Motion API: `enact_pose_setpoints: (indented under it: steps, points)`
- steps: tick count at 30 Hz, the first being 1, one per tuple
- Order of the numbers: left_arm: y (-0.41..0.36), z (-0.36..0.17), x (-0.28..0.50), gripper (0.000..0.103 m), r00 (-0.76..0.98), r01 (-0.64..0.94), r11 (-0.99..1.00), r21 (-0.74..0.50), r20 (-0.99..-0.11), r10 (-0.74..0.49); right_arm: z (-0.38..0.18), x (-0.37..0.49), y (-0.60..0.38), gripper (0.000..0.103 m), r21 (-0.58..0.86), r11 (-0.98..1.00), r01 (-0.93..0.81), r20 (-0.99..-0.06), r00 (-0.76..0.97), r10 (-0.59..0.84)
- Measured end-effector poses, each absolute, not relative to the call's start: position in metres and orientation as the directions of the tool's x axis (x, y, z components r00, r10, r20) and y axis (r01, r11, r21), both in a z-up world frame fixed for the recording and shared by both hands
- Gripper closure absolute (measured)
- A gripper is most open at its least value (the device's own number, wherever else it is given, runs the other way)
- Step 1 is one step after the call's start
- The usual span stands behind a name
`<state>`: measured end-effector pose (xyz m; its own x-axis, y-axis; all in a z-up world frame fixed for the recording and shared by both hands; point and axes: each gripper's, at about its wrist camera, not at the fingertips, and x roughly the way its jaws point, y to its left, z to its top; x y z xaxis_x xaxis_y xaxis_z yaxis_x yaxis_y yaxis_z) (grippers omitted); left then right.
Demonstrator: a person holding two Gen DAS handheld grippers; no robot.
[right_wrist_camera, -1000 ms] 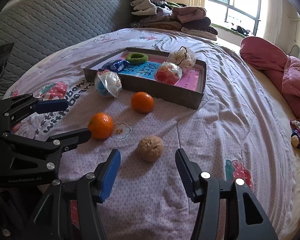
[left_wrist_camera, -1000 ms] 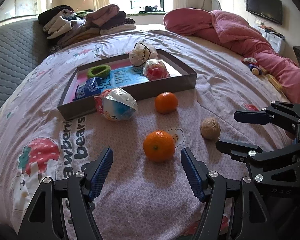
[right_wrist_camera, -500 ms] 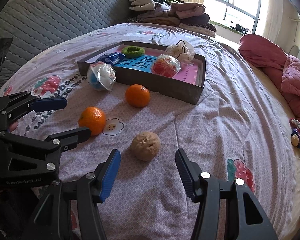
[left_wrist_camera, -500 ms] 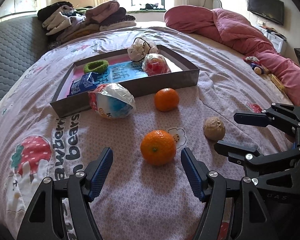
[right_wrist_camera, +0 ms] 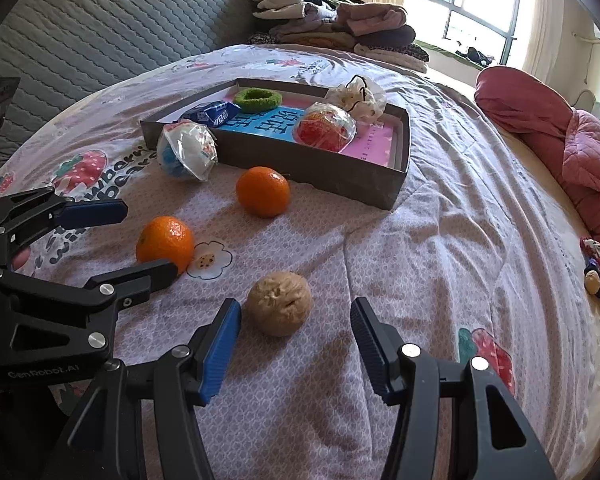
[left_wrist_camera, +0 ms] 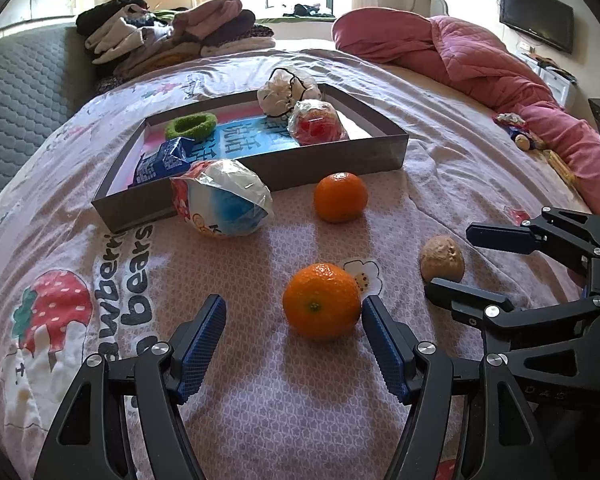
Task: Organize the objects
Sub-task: 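Move the left tool to the orange while the right tool approaches the walnut, then close the left tool on the orange while the right tool grasps the walnut, then carry the orange with the left tool while the right tool carries the walnut to the tray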
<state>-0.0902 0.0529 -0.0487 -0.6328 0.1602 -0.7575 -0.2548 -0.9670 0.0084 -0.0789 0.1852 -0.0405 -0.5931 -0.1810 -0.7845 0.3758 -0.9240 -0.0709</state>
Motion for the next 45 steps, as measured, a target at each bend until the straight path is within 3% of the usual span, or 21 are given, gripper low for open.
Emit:
enact_pose_setpoints:
  steps: [6, 12, 14, 17, 19, 21, 45]
  points:
    - [0.053, -0.052, -0.094, 0.031, -0.627, -0.262, -0.965, -0.008, -0.759, 0.176, -0.041, -0.083, 0.187, 0.048, -0.061, -0.924, 0.379, -0.778, -0.597, -0.193]
    - [0.053, -0.057, -0.099, 0.033, -0.615, -0.263, -0.965, -0.020, -0.766, 0.184, -0.045, -0.086, 0.185, 0.055, -0.047, -0.918, 0.394, -0.784, -0.584, -0.211]
    - [0.053, -0.058, -0.099, 0.035, -0.612, -0.266, -0.964, -0.031, -0.767, 0.194, -0.046, -0.086, 0.184, 0.062, -0.042, -0.915, 0.401, -0.786, -0.579, -0.218]
    - [0.054, -0.058, -0.099, 0.046, -0.607, -0.276, -0.960, -0.048, -0.765, 0.213, -0.046, -0.085, 0.184, 0.068, -0.035, -0.912, 0.408, -0.783, -0.579, -0.230]
    - [0.056, -0.057, -0.097, 0.057, -0.605, -0.290, -0.956, -0.055, -0.763, 0.227, -0.045, -0.085, 0.185, 0.069, -0.032, -0.912, 0.409, -0.781, -0.580, -0.233]
    - [0.058, -0.056, -0.095, 0.061, -0.608, -0.298, -0.953, -0.051, -0.760, 0.231, -0.044, -0.084, 0.186, 0.069, -0.027, -0.912, 0.409, -0.776, -0.583, -0.239]
    - [0.042, -0.026, -0.083, 0.062, -0.686, -0.279, -0.959, -0.049, -0.688, 0.235, -0.021, -0.078, 0.195, 0.069, 0.020, -0.922, 0.387, -0.697, -0.656, -0.290]
